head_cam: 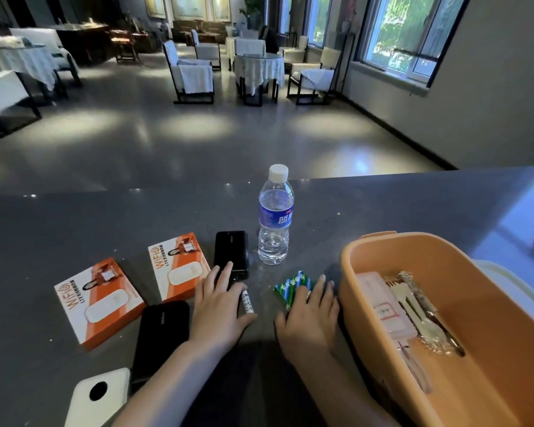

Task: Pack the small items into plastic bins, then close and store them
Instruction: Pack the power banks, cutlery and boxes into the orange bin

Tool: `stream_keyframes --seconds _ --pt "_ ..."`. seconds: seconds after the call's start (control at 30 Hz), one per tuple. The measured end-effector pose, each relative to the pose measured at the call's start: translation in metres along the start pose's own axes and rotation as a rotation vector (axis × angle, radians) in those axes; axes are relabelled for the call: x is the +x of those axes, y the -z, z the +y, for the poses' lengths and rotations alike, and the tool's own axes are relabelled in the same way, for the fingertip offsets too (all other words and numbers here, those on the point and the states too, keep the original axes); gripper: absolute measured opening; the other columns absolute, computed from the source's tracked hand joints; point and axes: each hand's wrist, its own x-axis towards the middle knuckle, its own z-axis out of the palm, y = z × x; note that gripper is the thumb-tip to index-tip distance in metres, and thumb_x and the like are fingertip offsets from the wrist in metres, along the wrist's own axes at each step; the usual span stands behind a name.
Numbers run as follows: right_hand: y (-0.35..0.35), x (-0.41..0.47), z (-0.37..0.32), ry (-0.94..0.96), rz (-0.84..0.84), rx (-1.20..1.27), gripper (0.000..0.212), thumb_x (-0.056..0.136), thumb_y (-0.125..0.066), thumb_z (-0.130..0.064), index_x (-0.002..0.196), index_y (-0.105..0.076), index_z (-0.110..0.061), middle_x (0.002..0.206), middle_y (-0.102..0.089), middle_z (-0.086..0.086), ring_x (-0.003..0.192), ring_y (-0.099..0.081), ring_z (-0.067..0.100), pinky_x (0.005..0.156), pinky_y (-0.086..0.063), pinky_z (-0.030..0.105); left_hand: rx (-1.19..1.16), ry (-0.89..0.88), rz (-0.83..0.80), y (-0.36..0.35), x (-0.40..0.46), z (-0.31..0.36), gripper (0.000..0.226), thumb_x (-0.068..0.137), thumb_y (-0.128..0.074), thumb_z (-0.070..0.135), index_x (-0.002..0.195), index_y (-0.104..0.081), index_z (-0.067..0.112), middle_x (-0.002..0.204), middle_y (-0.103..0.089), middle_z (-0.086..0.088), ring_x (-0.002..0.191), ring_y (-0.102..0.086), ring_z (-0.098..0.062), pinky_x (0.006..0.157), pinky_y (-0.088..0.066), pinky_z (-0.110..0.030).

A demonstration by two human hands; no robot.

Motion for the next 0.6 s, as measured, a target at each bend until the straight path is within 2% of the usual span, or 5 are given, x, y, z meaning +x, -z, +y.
stream_keyframes --seconds 0.13,0.27,0.37,0.47,0.6 --pt "0.01 -0.008 0.007 0.033 0.007 -0.004 0.053 0.09 -0.046 -0.041 0.136 -0.034 -0.019 0.143 -0.037 0.011 0.13 -0.034 0.027 0.105 -0.024 0.038 -0.109 0.015 0.014 -0.007 -0.014 0.011 0.054 0.075 -0.064 0.057 0.122 -0.054 0.034 0.156 -0.019 0.005 0.144 -0.007 -0.017 0.113 -0.008 -0.034" --pt "0.04 -0.029 0.01 0.081 -0.026 0.209 0.055 0.086 -0.052 -0.042 0.134 -0.034 -0.021 0.136 -0.038 0.003 0.127 -0.034 0.022 0.106 -0.026 0.032 -0.192 0.121 0.063 -0.003 -0.029 0.028 0.053 0.075 -0.07 0.05 0.121 -0.057 0.026 0.147 -0.037 0.002 0.138 -0.026 -0.019 0.11 -0.02 -0.037" --pt "0.079 -0.054 0.01 0.215 0.003 0.435 0.061 0.076 -0.056 -0.046 0.131 -0.037 -0.027 0.126 -0.043 -0.006 0.12 -0.038 0.016 0.102 -0.032 0.027 -0.291 0.195 0.114 0.012 -0.035 0.041 0.056 0.07 -0.079 0.029 0.121 -0.058 0.019 0.139 -0.045 -0.002 0.131 -0.038 -0.023 0.107 -0.027 -0.043" --pt "0.123 -0.072 0.022 0.334 0.156 0.576 0.065 0.063 -0.056 -0.053 0.125 -0.041 -0.036 0.114 -0.046 -0.017 0.107 -0.043 0.006 0.091 -0.039 0.022 -0.394 0.183 0.182 0.03 -0.038 0.063 0.061 0.066 -0.081 0.018 0.121 -0.056 0.02 0.128 -0.052 -0.002 0.122 -0.044 -0.025 0.104 -0.031 -0.047" --pt "0.161 -0.051 0.081 0.243 0.415 0.521 0.061 0.067 -0.06 -0.058 0.12 -0.044 -0.033 0.11 -0.048 -0.013 0.102 -0.043 0.007 0.083 -0.037 0.022 -0.665 0.079 0.283 0.054 -0.04 0.106 0.046 0.069 -0.08 0.033 0.109 -0.057 0.03 0.107 -0.058 0.011 0.106 -0.054 -0.017 0.097 -0.041 -0.047"
